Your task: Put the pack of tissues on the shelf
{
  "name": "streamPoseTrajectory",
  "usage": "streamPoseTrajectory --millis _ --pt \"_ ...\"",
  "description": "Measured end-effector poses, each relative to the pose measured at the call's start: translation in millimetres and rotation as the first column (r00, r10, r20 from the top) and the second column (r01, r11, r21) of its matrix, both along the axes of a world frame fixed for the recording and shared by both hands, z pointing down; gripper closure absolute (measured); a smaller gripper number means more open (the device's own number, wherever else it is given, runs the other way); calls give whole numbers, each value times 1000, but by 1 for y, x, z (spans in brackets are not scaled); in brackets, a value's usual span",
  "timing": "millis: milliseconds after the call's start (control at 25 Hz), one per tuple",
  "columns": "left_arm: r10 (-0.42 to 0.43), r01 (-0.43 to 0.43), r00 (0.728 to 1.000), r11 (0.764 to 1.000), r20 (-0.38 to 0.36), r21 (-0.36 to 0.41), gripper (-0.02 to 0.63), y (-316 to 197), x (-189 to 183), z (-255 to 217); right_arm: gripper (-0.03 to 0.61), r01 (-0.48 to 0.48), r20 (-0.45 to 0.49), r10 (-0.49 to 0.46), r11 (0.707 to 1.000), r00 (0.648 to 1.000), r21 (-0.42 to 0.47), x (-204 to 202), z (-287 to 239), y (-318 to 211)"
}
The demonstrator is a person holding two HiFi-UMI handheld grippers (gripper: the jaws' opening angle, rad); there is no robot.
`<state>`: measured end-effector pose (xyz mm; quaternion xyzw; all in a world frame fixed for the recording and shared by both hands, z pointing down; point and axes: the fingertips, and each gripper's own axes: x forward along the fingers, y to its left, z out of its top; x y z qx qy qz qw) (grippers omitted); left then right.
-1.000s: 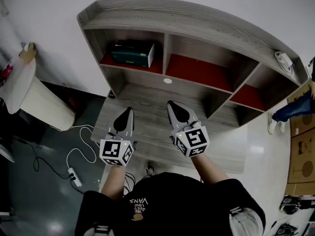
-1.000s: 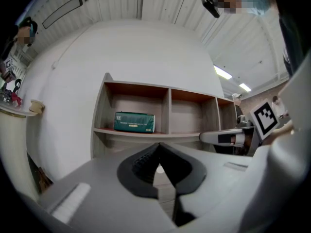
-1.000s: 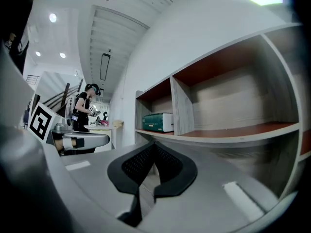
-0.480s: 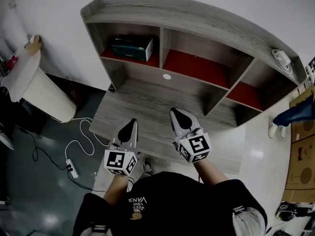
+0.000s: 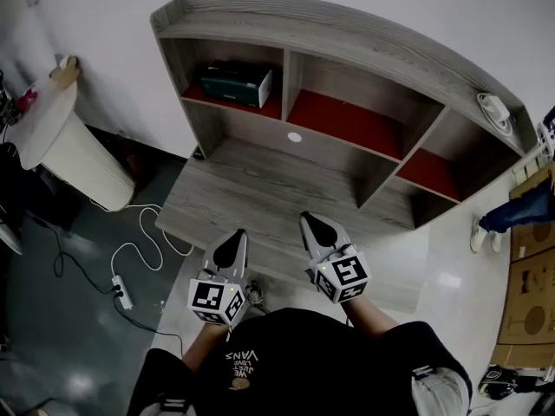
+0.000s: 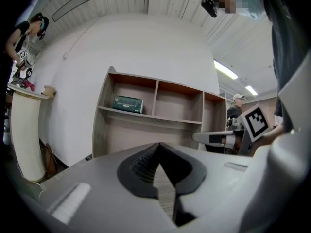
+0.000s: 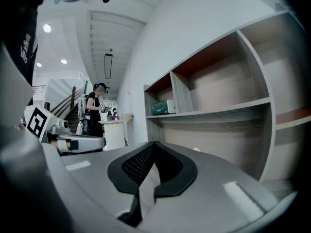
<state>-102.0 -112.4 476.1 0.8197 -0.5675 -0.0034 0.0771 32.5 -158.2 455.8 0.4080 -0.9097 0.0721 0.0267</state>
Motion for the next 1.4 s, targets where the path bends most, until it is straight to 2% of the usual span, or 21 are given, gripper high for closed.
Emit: streamPoseTrajectory --millis 440,720,1400 --pt "-51 51 999 998 -4 -29 563 15 -1 20 575 -8 -26 5 995 1000 -97 16 44 15" --pt "-69 68 998 997 -13 -44 563 18 0 30 575 6 -22 -9 992 1000 -122 13 58 19" --pt "-83 82 996 996 -18 -45 563 11 -2 28 575 10 -26 -12 995 1000 -101 11 51 12"
